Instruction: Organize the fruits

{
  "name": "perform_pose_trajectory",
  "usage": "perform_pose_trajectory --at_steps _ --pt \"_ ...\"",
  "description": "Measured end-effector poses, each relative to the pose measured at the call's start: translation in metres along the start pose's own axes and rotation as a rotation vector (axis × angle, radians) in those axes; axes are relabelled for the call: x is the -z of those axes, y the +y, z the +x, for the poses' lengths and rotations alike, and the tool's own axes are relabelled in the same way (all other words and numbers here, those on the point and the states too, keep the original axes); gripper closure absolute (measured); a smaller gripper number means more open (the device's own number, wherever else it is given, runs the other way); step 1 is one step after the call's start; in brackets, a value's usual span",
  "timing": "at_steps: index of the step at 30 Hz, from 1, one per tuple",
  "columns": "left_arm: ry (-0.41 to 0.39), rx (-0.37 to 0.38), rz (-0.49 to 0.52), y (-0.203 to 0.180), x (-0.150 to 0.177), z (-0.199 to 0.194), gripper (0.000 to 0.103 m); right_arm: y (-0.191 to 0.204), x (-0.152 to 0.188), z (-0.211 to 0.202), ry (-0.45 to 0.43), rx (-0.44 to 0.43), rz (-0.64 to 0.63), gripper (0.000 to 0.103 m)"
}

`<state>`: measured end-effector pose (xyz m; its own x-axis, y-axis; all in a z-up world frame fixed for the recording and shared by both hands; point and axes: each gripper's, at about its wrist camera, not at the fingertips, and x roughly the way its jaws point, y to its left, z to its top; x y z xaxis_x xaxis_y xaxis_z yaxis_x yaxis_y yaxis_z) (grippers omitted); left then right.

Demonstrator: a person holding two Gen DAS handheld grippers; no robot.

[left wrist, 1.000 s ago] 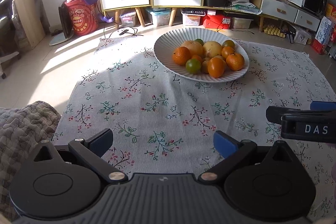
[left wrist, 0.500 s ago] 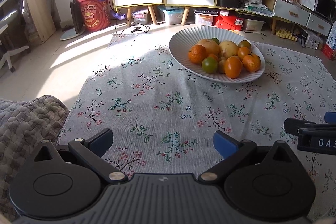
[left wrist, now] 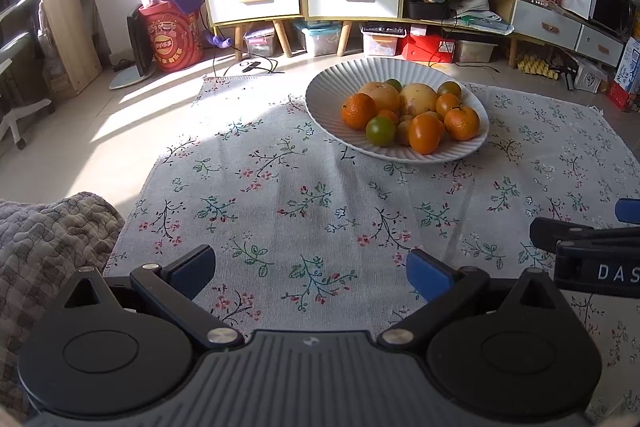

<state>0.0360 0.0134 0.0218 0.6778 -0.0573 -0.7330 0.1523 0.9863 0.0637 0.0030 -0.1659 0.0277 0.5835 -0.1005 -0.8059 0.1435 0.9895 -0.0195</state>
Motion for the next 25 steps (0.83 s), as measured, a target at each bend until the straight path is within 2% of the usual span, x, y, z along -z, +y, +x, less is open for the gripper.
perform_pose_trajectory --at_steps 25 --pt "0.000 0.012 -0.004 -0.0033 0.0003 -0.0005 0.010 0.0030 0.0018 0.0021 -0.004 0.015 -0.011 0.000"
